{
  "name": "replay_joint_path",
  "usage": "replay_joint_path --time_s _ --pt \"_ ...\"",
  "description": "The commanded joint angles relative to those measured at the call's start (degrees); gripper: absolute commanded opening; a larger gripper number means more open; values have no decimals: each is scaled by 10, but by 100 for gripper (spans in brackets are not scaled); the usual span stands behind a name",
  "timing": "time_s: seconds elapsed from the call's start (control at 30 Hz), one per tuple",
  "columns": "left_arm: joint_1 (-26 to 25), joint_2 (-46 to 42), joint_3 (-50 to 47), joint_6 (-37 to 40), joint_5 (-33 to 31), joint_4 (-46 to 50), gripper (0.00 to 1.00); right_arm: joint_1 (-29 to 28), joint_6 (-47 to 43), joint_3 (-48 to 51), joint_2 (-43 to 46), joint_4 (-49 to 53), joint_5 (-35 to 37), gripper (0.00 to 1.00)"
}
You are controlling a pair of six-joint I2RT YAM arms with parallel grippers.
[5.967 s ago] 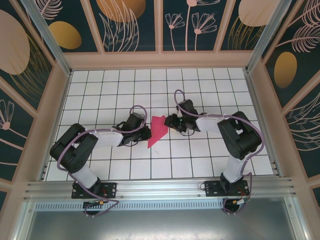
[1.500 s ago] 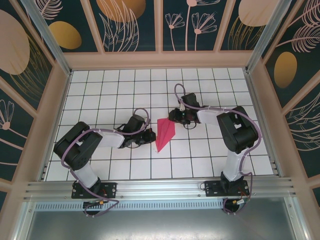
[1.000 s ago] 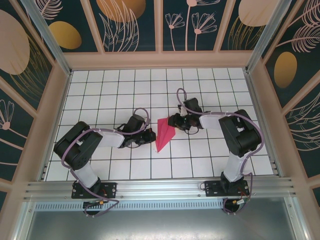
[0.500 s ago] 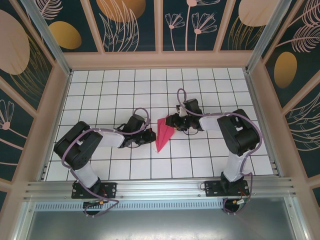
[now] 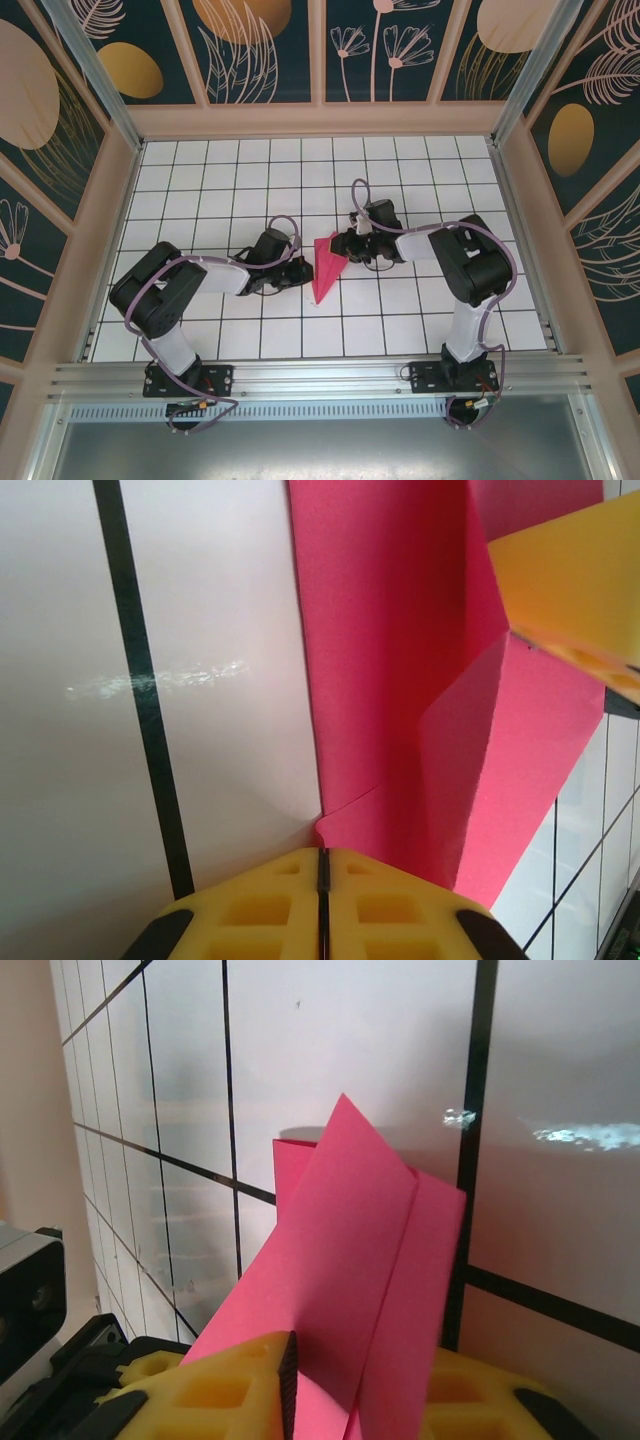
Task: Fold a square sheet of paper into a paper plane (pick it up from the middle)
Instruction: Turn over the paper at the center of the table.
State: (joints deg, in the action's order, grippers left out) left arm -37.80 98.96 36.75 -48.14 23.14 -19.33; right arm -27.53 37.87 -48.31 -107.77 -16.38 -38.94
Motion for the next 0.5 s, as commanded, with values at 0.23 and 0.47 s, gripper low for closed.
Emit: replay_joint_path --time_s 0.23,0.47 --pt "-13 13 -14 -21 0 16 16 -5 -5 -6 25 18 13 9" --pt "-14 -59 -34 -36 -51 30 27 -5 -24 -22 66 80 55 4"
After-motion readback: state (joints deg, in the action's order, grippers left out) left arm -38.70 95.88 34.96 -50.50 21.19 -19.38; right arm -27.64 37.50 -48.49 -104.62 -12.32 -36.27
